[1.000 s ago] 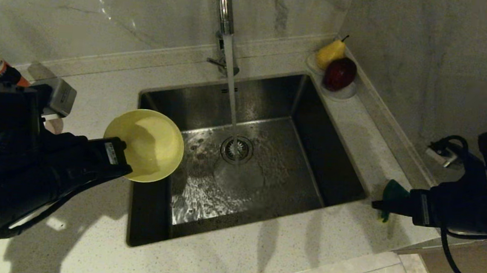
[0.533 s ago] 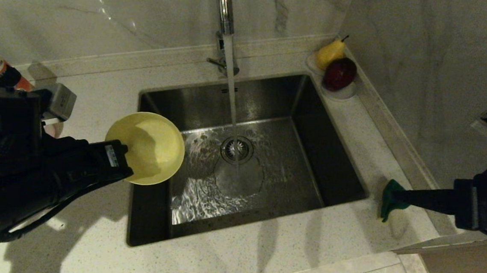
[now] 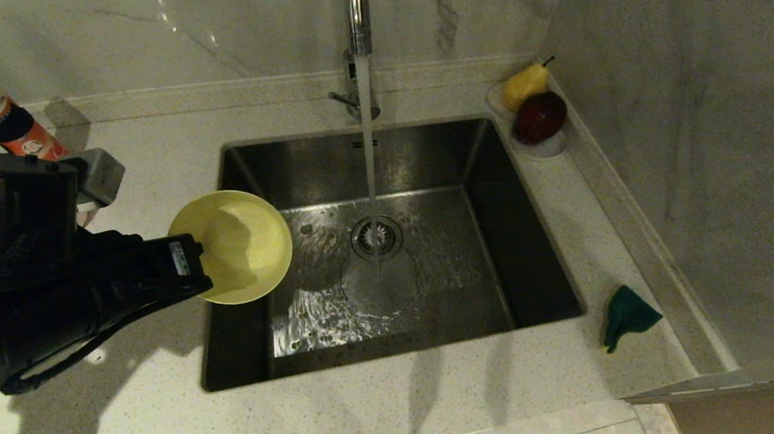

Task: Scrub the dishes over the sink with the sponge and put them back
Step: Rinse the bowl

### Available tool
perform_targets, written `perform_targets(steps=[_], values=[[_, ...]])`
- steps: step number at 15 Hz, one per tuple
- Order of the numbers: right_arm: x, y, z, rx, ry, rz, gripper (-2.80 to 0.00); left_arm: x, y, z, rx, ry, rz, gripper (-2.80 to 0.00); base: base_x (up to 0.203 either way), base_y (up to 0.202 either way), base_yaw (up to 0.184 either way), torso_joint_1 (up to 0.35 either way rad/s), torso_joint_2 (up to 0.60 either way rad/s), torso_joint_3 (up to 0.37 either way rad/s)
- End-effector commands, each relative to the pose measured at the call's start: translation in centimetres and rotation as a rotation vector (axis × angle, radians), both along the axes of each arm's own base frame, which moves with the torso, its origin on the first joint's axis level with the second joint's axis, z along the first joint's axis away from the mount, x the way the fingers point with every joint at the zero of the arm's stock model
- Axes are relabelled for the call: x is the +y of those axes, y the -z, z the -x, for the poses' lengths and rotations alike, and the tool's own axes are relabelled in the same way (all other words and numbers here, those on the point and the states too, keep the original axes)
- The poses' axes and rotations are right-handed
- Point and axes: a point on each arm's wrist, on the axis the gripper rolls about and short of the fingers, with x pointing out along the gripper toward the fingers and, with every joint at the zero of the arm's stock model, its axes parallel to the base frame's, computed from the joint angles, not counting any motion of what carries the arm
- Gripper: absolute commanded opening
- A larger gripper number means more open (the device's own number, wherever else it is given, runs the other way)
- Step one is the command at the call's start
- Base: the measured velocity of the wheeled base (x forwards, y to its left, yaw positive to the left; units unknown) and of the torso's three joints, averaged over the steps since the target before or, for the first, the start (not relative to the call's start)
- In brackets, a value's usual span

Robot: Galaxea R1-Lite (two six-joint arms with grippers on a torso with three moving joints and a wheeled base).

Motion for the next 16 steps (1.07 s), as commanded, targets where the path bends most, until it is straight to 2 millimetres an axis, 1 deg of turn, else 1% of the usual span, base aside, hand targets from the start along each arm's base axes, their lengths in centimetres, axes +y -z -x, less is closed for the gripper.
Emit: perform_targets(steps=[1, 4, 6, 7, 8, 10, 11, 14, 16], values=[[-1.5, -0.8, 3.1, -0.094, 0.029, -0.029, -2.8, 0.1, 0.3, -0.3, 0.011, -0.014, -0.003, -2.8, 0.0, 0.0, 0.0, 0.0, 0.0, 0.0], [-2.6, -0.8, 5.3, -0.153, 0.023, -0.061, -2.8, 0.4, 0.3, -0.4, 0.012, -0.028, -0.005, -2.8, 0.0, 0.0, 0.0, 0.0, 0.0, 0.0], [-3.4, -0.8, 7.3, -0.2, -0.064, -0.113, -2.8, 0.5, 0.4, -0.4, 0.015, -0.032, -0.004, -2.8, 0.0, 0.0, 0.0, 0.0, 0.0, 0.0], [-3.6, -0.4, 8.1, -0.212, -0.132, -0.131, -2.8, 0.5, 0.4, -0.4, 0.013, -0.032, -0.003, -2.8, 0.0, 0.0, 0.0, 0.0, 0.0, 0.0], [-3.6, 0.3, 8.3, -0.212, -0.144, -0.123, -2.8, 0.5, 0.4, -0.4, 0.012, -0.032, -0.003, -2.8, 0.0, 0.0, 0.0, 0.0, 0.0, 0.0], [-3.8, 1.3, 8.8, -0.274, -0.103, -0.08, -2.8, 0.7, 0.5, -0.5, 0.015, -0.038, -0.004, -2.8, 0.0, 0.0, 0.0, 0.0, 0.0, 0.0], [-3.8, 1.6, 8.7, -0.306, -0.078, -0.059, -2.8, 0.7, 0.5, -0.5, 0.015, -0.04, -0.003, -2.8, 0.0, 0.0, 0.0, 0.0, 0.0, 0.0], [-3.6, 2.1, 8.4, -0.388, 0.005, 0.057, -2.8, 0.7, 0.2, -0.6, 0.007, -0.041, 0.001, -2.8, 0.0, 0.0, 0.0, 0.0, 0.0, 0.0], [-3.7, 2.5, 8.9, -0.443, 0.075, 0.088, -2.8, 0.7, 0.3, -0.6, 0.011, -0.036, 0.001, -2.8, 0.0, 0.0, 0.0, 0.0, 0.0, 0.0]])
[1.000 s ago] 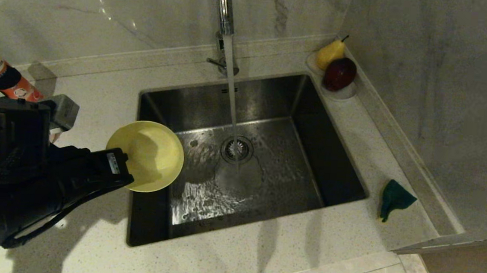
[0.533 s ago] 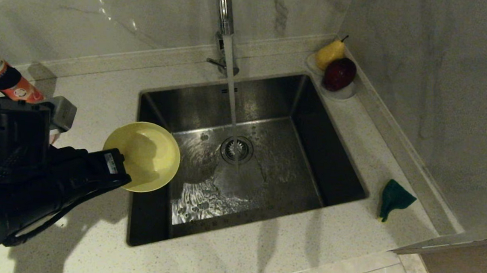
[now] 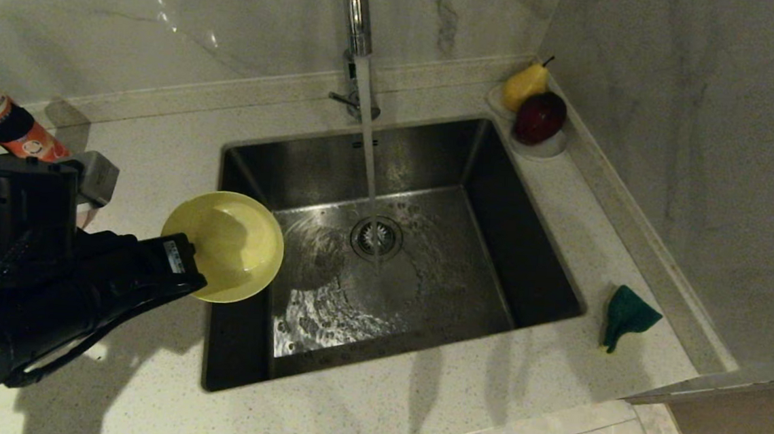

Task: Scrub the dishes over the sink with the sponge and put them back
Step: Rinse the bowl

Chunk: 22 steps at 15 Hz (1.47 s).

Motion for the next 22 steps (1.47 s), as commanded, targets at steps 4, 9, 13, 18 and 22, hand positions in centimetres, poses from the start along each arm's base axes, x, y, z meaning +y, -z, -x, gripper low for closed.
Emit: perform_targets(steps=[4, 9, 13, 18, 22], values=[[-0.2, 4.0, 2.4, -0.074, 0.147, 0.02, -2.8, 0.0, 0.1, 0.0, -0.002, 0.006, 0.007, -2.8, 0.0, 0.0, 0.0, 0.0, 0.0, 0.0], [-0.1, 10.0, 3.1, -0.006, 0.166, 0.024, -2.8, 0.0, 0.4, 0.1, 0.006, 0.006, 0.035, -2.8, 0.0, 0.0, 0.0, 0.0, 0.0, 0.0], [0.1, 15.6, 2.8, -0.02, 0.196, 0.027, -2.8, -0.1, 0.0, 0.0, -0.006, 0.025, 0.047, -2.8, 0.0, 0.0, 0.0, 0.0, 0.0, 0.0], [0.2, 22.9, 2.1, 0.004, 0.218, 0.038, -2.8, -0.1, 0.3, -0.1, 0.01, 0.042, 0.055, -2.8, 0.0, 0.0, 0.0, 0.0, 0.0, 0.0], [0.0, 23.5, 2.0, 0.06, 0.277, 0.037, -2.8, -0.8, 1.6, -1.5, 0.065, 0.05, 0.04, -2.8, 0.0, 0.0, 0.0, 0.0, 0.0, 0.0]])
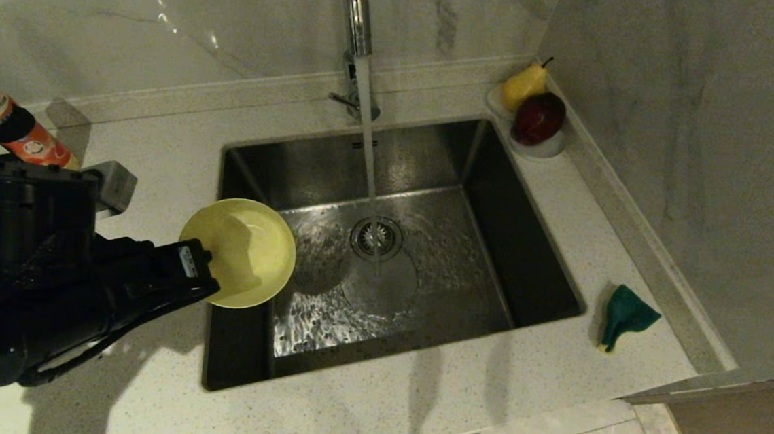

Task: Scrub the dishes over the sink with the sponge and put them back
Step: Rinse the bowl

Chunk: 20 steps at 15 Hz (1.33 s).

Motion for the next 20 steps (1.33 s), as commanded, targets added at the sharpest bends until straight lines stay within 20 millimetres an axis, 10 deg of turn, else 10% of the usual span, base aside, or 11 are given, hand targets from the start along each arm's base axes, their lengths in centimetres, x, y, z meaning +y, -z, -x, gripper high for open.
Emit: perform_targets(steps=[1, 7, 12, 20], values=[[0.0, 0.2, 0.0, -0.004, 0.001, -0.006, -2.8, -0.5, 1.1, -1.2, 0.044, -0.001, -0.013, -2.8, 0.0, 0.0, 0.0, 0.0, 0.0, 0.0], [-0.1, 0.5, 0.0, 0.019, 0.041, -0.239, -2.8, -2.5, 1.4, -5.4, 0.061, 0.02, -0.009, -2.8, 0.0, 0.0, 0.0, 0.0, 0.0, 0.0], [-0.1, 0.8, 0.1, 0.057, 0.028, 0.113, -2.8, -3.0, 1.4, -6.0, 0.06, 0.026, -0.006, -2.8, 0.0, 0.0, 0.0, 0.0, 0.0, 0.0], [-0.1, 0.9, 0.0, 0.059, 0.04, 0.009, -2.8, -6.4, 1.9, -10.6, 0.067, 0.037, 0.069, -2.8, 0.0, 0.0, 0.0, 0.0, 0.0, 0.0]])
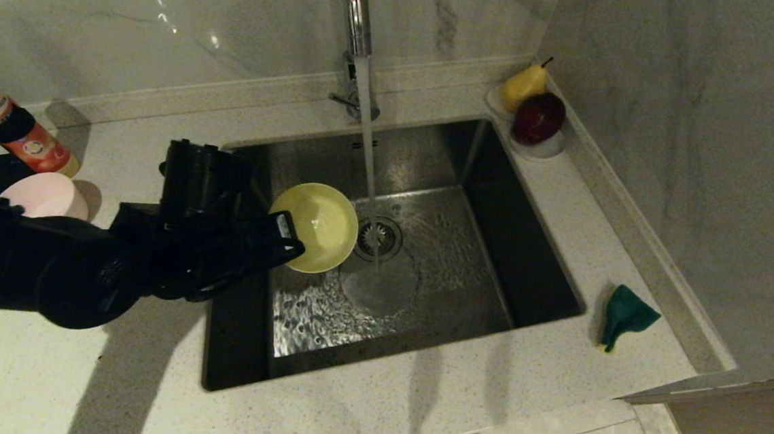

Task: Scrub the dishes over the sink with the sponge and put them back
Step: Rinse the bowl

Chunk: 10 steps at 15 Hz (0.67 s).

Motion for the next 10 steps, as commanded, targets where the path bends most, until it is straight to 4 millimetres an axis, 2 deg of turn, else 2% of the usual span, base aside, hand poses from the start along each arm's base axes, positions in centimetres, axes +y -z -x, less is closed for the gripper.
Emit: perform_targets(steps=[1, 4, 10], values=[[0.0, 0.0, 0.0, 0.002, -0.006, 0.013, -2.8, -1.7, 1.1, -2.0, 0.033, 0.005, 0.016, -2.8, 0.0, 0.0, 0.0, 0.0, 0.0, 0.0], [0.0, 0.0, 0.0, -0.001, 0.001, -0.012, -2.8, -3.4, 0.1, -3.6, 0.068, -0.009, 0.085, -2.8, 0.0, 0.0, 0.0, 0.0, 0.0, 0.0], [0.0, 0.0, 0.0, 0.0, 0.0, -0.012, -2.8, -4.7, -0.1, -5.6, 0.097, -0.01, 0.123, -2.8, 0.0, 0.0, 0.0, 0.0, 0.0, 0.0]])
